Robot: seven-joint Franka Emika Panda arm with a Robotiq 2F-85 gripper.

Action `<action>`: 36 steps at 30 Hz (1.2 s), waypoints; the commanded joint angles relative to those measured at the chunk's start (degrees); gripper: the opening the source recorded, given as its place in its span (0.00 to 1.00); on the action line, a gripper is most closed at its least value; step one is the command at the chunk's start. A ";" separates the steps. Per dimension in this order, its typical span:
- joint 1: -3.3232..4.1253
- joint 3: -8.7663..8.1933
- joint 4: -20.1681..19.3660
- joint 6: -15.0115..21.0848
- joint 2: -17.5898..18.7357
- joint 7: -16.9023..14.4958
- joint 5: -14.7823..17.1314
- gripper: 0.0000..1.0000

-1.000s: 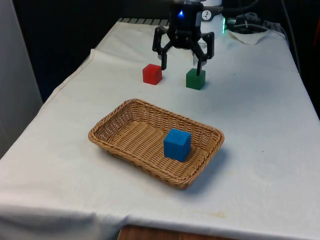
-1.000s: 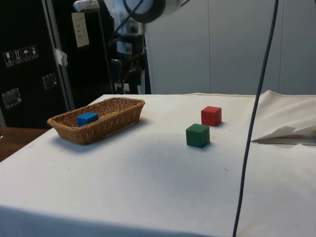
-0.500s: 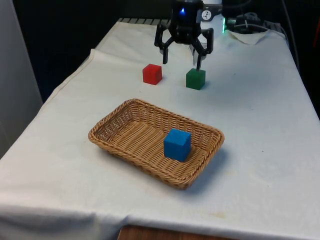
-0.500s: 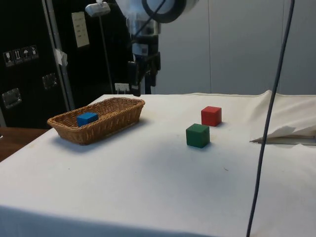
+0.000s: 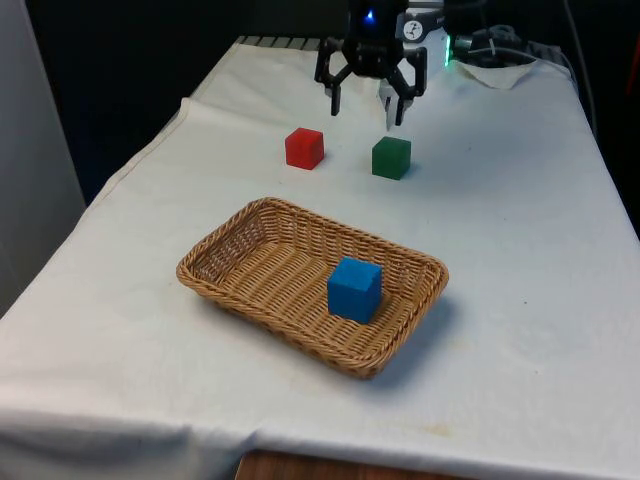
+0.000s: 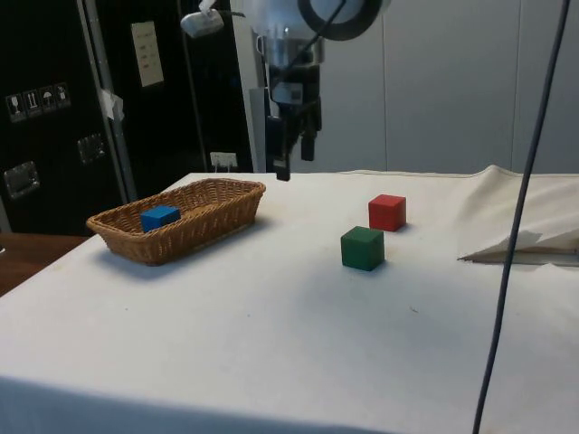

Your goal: Pick up exactly two blocks and place them into the basket.

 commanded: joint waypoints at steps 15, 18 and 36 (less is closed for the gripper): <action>-0.23 0.17 -8.37 -0.06 -5.33 6.07 -8.42 1.00; -0.23 0.57 -10.37 0.23 -6.47 6.59 -8.48 1.00; 0.23 0.86 -16.27 4.07 -6.53 7.05 -3.55 1.00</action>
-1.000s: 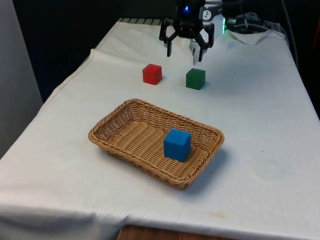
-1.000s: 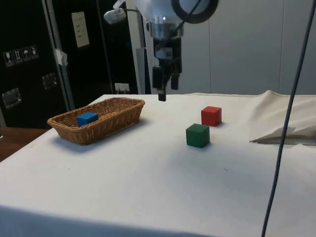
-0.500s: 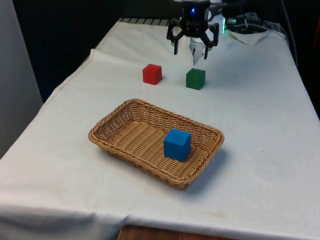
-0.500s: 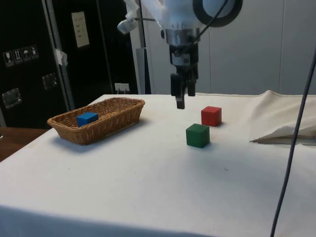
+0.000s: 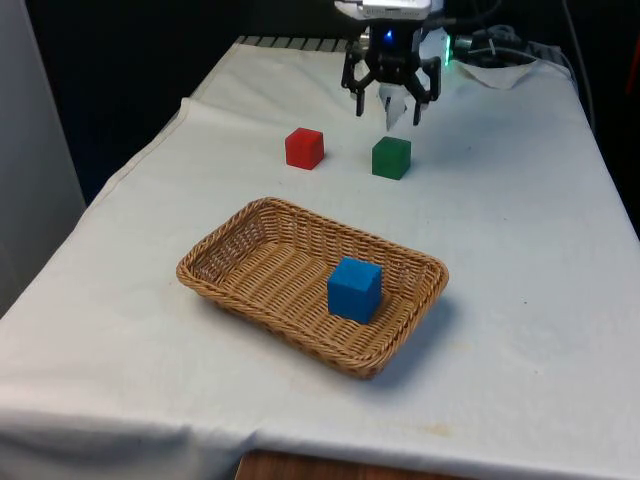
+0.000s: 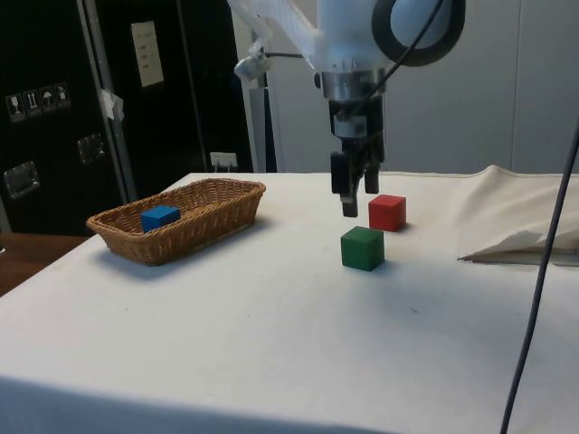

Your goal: Pick up exactly two blocks and place them into the basket.

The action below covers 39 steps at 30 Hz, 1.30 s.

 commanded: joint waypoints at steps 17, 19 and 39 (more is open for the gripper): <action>0.34 0.86 -2.81 5.73 1.72 -4.41 10.94 1.00; 0.17 0.97 -2.81 5.90 2.06 -4.64 11.06 1.00; 0.00 3.27 -2.86 11.97 7.28 -4.07 11.34 1.00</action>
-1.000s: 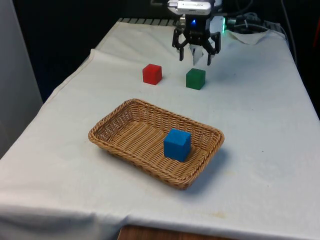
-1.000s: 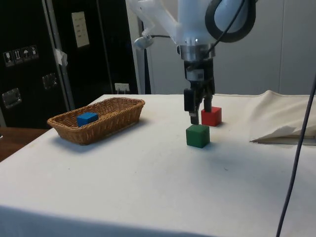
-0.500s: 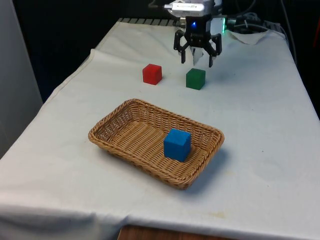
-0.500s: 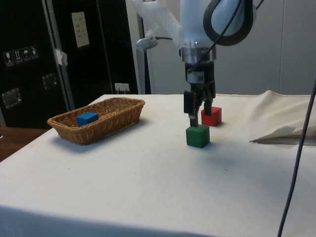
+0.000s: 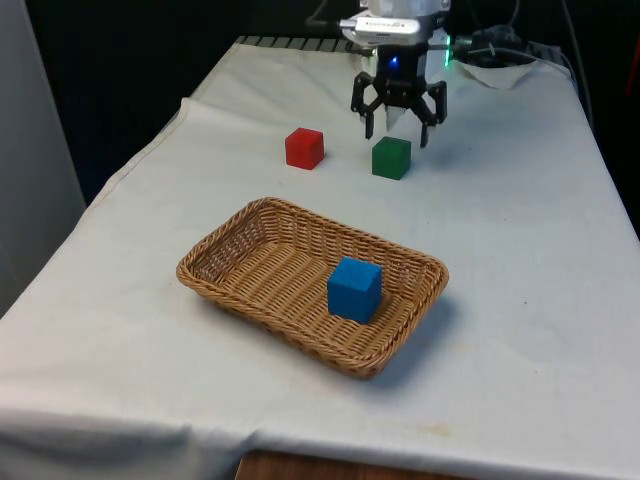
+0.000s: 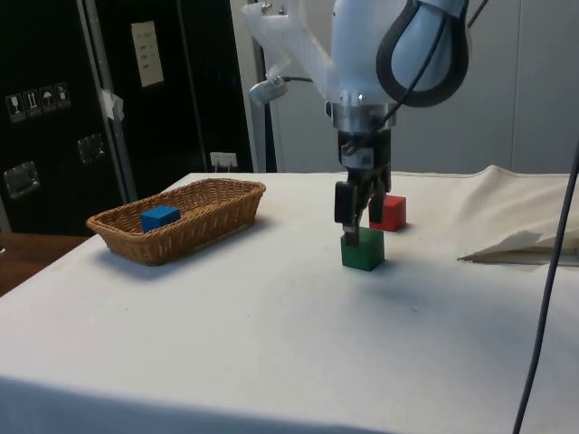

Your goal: Pick up exactly two blocks and place them into the basket.

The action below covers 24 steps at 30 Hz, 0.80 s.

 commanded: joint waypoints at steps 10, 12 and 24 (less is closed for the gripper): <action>0.00 0.34 0.23 2.64 2.06 -0.34 0.00 1.00; -0.11 1.26 0.11 3.04 2.06 -1.03 1.38 1.00; -0.34 2.75 1.89 6.07 7.33 0.69 0.86 0.97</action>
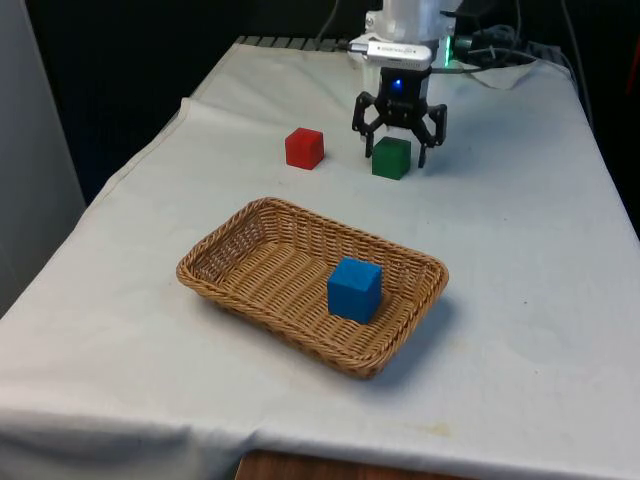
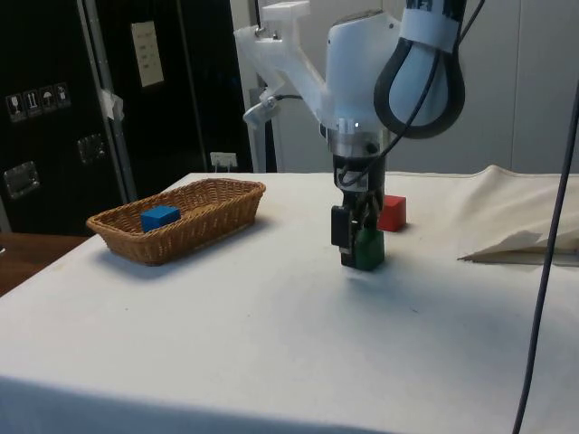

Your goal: Pick up exactly two blocks and place them into the basket.

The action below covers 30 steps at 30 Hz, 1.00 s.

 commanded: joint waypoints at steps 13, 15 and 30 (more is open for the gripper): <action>0.00 0.17 0.17 0.06 0.23 0.06 0.00 0.00; -0.34 0.86 -0.06 0.52 0.00 -0.06 0.69 0.00; 0.11 -0.97 2.29 -5.21 -4.64 0.34 -1.60 0.00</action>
